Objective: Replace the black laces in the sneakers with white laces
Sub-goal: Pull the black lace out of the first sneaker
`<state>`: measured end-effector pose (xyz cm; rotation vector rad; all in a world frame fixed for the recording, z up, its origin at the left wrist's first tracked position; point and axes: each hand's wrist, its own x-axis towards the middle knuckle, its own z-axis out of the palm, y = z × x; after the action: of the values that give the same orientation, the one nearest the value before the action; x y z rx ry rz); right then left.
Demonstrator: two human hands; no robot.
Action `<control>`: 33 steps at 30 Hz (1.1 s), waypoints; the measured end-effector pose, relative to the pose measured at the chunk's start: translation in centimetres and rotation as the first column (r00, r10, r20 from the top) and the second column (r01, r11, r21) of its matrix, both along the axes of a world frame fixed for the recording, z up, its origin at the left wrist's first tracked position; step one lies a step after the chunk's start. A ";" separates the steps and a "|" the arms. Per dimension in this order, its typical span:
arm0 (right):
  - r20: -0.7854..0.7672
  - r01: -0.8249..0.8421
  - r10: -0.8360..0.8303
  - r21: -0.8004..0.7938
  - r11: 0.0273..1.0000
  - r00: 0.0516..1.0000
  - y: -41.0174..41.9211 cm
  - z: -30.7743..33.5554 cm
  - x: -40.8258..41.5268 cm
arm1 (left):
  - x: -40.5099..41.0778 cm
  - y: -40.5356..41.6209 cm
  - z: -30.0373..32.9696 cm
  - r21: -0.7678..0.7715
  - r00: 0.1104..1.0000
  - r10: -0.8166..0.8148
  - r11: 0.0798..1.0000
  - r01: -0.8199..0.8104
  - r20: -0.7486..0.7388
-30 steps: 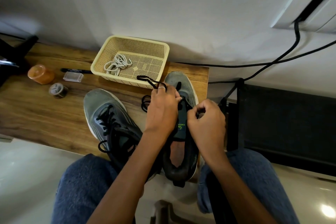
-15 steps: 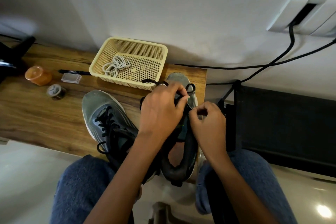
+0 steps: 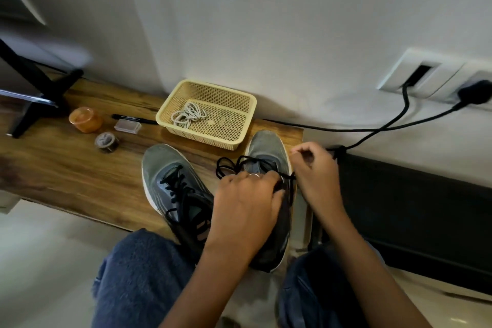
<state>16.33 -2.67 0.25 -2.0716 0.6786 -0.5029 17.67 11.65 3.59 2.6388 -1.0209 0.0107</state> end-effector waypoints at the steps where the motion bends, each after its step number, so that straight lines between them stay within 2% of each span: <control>1: -0.025 -0.057 0.056 -0.049 0.997 0.998 0.4 -0.1 0.9 | 0.0 0.2 -0.7 -0.037 0.998 0.055 0.998 -0.054 0.027; 3: -0.103 -0.144 0.132 -0.116 0.983 0.986 1.2 -0.8 2.9 | 0.2 0.5 -2.3 -0.045 0.987 0.163 0.986 -0.163 0.008; 5: -0.251 -0.230 0.181 -0.182 0.956 0.951 2.2 -1.3 4.5 | 0.3 0.7 -3.5 -0.017 0.967 0.250 0.968 -0.251 -0.040; 8: -0.536 -0.397 0.178 -0.325 0.858 0.825 2.9 -1.9 5.5 | 0.5 0.9 -4.9 0.090 0.934 0.313 0.949 -0.302 -0.169; 9: -0.578 -0.427 0.159 -0.362 0.829 0.800 2.9 -2.0 5.5 | 0.6 0.8 -5.3 0.139 0.926 0.316 0.946 -0.292 -0.207; 11: -0.518 -0.399 0.164 -0.384 0.833 0.840 2.8 -1.9 5.6 | 0.7 0.9 -5.8 0.205 0.924 0.303 0.944 -0.258 -0.233; 13: -0.406 -0.318 0.169 -0.334 0.887 0.898 2.7 -1.6 5.6 | 1.0 0.9 -5.9 0.200 0.931 0.287 0.949 -0.244 -0.226; 17: -0.348 -0.249 0.167 -0.206 0.947 0.922 1.9 -0.3 4.6 | 1.3 1.1 -5.6 0.220 0.931 0.285 0.946 -0.236 -0.228; 20: -0.302 -0.193 0.186 0.008 0.981 0.935 0.8 1.6 2.6 | 1.5 1.0 -5.3 0.210 0.923 0.291 0.947 -0.241 -0.252; 23: -0.239 -0.156 0.227 0.282 0.947 0.944 0.2 3.4 -0.1 | 1.6 0.9 -5.0 0.216 0.919 0.290 0.947 -0.236 -0.267; 26: -0.179 -0.206 0.298 0.406 0.890 0.938 0.1 4.8 -2.7 | 1.8 0.8 -4.9 0.236 0.918 0.292 0.944 -0.232 -0.267; 28: -0.159 -0.327 0.427 0.431 0.841 0.890 -0.1 5.5 -3.9 | 1.8 0.7 -4.8 0.236 0.918 0.293 0.944 -0.232 -0.269; 29: -0.196 -0.389 0.501 0.421 0.819 0.843 -0.1 6.0 -4.3 | 1.8 0.7 -4.8 0.228 0.917 0.291 0.945 -0.232 -0.272; 31: -0.355 -0.479 0.604 0.382 0.790 0.713 -0.1 6.5 -4.4 | 1.8 0.5 -4.9 0.198 0.918 0.282 0.952 -0.233 -0.279; 33: -0.521 -0.537 0.608 0.301 0.788 0.600 -0.1 6.6 -4.0 | 1.9 0.4 -5.1 0.154 0.925 0.254 0.964 -0.218 -0.282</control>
<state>12.31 -2.73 6.85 -2.1822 0.3117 0.5897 19.55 12.01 -1.55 2.7432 -0.6164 -0.3985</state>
